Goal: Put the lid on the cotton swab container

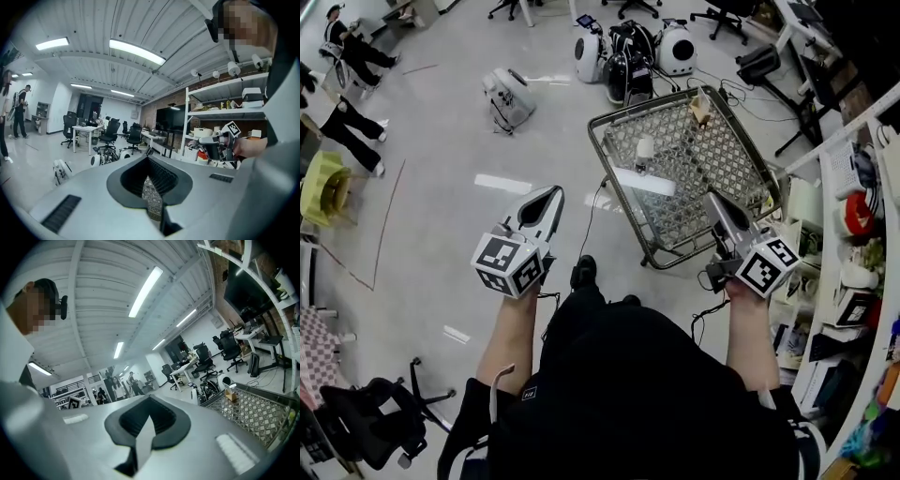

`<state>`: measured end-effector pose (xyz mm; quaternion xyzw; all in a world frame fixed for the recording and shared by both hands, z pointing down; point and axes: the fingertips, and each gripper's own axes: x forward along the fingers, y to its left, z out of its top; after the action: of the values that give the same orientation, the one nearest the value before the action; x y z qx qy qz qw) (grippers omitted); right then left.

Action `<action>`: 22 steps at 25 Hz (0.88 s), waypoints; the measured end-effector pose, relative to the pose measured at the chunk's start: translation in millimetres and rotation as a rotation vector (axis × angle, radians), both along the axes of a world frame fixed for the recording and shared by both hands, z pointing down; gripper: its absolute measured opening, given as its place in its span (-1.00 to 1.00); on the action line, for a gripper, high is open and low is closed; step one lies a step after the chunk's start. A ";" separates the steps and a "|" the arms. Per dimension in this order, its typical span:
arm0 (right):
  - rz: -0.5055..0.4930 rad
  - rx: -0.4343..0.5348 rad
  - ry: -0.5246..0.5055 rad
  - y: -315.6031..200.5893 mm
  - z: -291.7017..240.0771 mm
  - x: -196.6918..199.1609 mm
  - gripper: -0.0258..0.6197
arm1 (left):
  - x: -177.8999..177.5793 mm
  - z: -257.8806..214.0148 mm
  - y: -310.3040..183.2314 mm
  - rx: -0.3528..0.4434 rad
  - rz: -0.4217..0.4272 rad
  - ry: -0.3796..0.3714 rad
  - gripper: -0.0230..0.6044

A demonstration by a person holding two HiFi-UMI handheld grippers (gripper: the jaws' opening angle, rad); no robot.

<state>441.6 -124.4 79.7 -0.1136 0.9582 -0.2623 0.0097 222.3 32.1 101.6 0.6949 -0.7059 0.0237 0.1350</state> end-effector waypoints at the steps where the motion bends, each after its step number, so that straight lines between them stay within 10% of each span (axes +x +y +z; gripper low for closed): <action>1: 0.010 -0.002 0.009 -5.8 1.7 -9.0 -0.90 | -9.9 1.9 -8.1 0.001 0.011 0.004 -0.91; 13: 0.113 -0.008 0.062 -37.1 5.6 -143.5 -0.90 | -142.6 22.2 -79.1 -0.020 0.155 0.032 -0.91; 22: 0.208 -0.042 0.110 -72.4 30.5 -137.6 -0.90 | -137.3 54.4 -128.0 -0.072 0.247 0.069 -0.91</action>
<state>304.0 -196.8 110.2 -0.2268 0.9346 -0.2735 -0.0181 85.0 -95.9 156.0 0.7717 -0.6085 0.0418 0.1801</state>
